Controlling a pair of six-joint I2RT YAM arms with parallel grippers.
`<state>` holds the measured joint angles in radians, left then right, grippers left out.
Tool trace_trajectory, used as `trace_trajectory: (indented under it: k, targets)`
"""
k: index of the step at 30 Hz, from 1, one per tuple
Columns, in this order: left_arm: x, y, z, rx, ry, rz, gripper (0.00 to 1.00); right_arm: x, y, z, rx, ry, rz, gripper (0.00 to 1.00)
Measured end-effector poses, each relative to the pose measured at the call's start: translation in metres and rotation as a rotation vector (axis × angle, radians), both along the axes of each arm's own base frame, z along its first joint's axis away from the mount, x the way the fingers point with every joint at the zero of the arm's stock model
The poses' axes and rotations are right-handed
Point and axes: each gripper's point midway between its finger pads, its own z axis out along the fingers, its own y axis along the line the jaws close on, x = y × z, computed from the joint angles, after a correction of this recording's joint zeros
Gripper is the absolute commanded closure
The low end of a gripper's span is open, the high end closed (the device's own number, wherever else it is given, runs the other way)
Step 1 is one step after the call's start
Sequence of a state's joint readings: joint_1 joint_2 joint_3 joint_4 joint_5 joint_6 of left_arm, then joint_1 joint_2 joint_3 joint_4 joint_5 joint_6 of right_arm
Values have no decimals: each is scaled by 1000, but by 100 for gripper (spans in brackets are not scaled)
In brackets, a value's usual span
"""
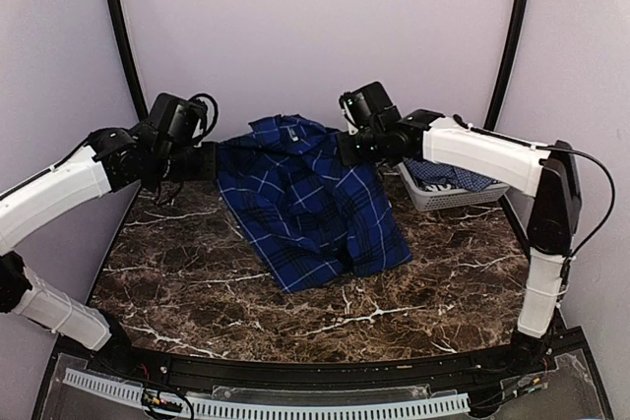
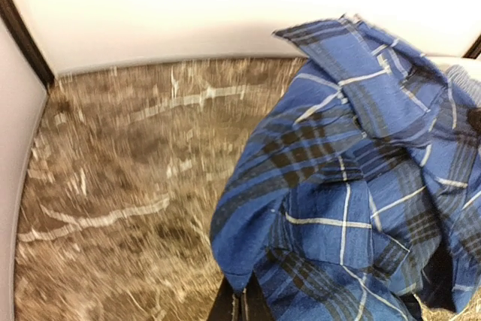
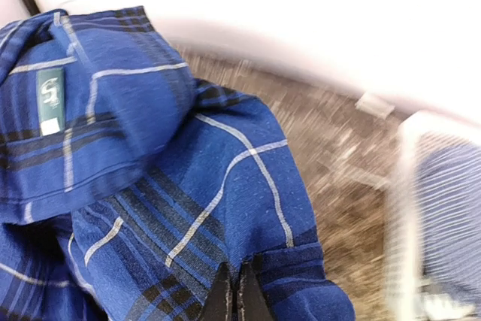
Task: Fold and stack the long sleeve shirts
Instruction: Pick up the crumpled shirt from the center of the board, then flatten out the crumpled shirt at the center of the board.
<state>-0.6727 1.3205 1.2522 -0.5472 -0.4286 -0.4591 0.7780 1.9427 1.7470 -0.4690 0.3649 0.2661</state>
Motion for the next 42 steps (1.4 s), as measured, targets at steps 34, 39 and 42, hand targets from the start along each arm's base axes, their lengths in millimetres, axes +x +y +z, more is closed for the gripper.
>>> trace_trajectory:
  k: [34, 39, 42]
  targets:
    - [8, 68, 292, -58, -646, -50, 100, -97, 11, 215, 493, -158, 401, 81]
    - [134, 82, 102, 17, -209, 23, 100, -57, 35, 14, 332, 210, 272, 49]
    - [182, 83, -32, 52, 69, 36, 98, -48, 24, -79, 216, 366, 189, 37]
